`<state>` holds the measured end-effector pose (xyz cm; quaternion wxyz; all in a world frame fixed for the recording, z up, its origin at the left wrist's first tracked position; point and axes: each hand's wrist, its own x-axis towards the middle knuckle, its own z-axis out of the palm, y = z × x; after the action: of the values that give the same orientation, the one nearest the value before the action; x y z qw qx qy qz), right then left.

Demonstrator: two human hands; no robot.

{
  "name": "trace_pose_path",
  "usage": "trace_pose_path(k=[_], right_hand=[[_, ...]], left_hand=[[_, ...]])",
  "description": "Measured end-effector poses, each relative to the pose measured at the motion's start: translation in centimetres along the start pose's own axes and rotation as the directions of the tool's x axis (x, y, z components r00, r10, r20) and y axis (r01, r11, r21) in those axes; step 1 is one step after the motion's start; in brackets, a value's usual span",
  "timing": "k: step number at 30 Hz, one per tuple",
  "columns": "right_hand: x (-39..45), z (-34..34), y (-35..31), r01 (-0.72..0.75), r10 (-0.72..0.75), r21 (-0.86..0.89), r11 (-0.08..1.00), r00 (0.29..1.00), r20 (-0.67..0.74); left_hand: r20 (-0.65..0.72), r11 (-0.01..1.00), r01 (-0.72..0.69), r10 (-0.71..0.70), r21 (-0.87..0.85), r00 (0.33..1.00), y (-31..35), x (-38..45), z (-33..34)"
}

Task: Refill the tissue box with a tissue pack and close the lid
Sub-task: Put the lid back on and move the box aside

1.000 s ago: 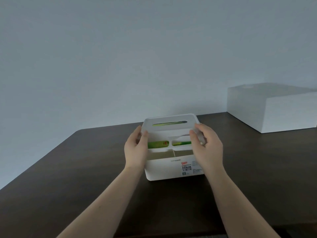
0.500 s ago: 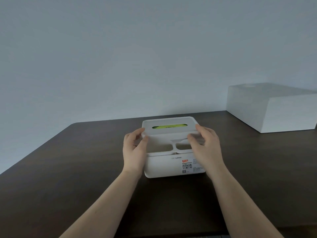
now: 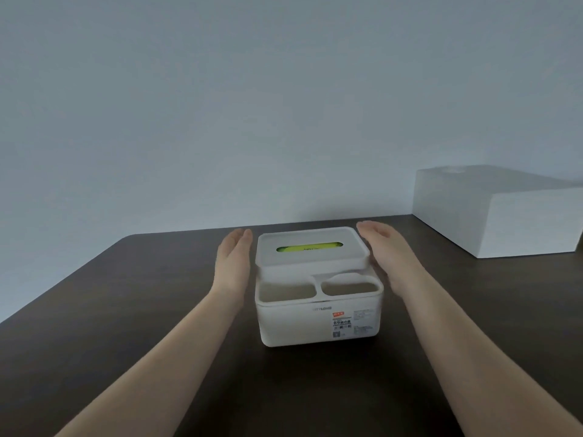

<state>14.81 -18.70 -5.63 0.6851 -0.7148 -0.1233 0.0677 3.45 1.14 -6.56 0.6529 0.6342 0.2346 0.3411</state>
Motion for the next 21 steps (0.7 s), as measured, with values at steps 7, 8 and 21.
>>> trace_pose_path(k=[7, 8, 21], right_hand=[[2.6, 0.8, 0.4, 0.041, -0.014, -0.188, 0.981, 0.989, 0.145], [2.7, 0.9, 0.4, 0.052, -0.019, -0.222, 0.974, 0.989, 0.149], [4.5, 1.2, 0.7, 0.183, -0.095, -0.491, 0.852, 0.976, 0.198]], left_hand=[[0.097, 0.965, 0.245, -0.237, -0.093, 0.967, -0.3, 2.4, 1.2], [0.095, 0.970, 0.225, -0.216, -0.091, 0.972, -0.4, 2.5, 1.4], [0.143, 0.981, 0.178, -0.188, 0.081, 0.972, -1.0, 4.2, 1.1]])
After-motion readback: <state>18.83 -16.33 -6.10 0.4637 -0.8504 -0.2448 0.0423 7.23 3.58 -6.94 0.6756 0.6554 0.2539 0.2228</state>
